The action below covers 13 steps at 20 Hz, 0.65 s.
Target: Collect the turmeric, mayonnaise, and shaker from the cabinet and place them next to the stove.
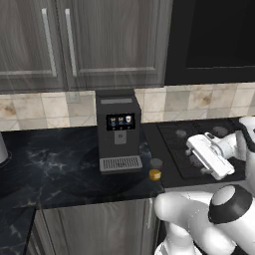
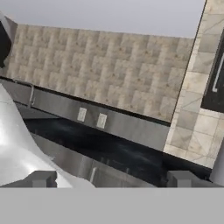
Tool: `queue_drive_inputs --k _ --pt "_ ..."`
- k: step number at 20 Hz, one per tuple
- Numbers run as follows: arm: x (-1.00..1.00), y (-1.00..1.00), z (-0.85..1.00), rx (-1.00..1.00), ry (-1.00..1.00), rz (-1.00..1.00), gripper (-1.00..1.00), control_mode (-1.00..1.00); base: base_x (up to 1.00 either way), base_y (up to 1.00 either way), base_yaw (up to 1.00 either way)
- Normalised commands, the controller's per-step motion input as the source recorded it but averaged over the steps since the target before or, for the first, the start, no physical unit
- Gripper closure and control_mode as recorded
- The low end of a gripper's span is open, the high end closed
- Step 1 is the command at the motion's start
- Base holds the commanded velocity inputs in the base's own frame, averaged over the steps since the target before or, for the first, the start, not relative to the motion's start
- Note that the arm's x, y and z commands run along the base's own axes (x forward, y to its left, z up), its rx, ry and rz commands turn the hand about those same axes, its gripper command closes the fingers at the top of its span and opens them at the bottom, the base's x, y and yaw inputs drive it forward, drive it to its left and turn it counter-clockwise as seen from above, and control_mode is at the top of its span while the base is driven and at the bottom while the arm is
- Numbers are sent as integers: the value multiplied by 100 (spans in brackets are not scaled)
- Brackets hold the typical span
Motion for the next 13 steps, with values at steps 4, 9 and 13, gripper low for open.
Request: queue_drive_inputs --k 4,9,13 --pt "-91 0 61 -2 -6 -7 -100 -100 0 0 0" --pt "-84 4 59 -6 -4 -4 -100 -100 0 0 0" --pt "-77 17 61 -9 -3 0 -100 -100 0 0 0"
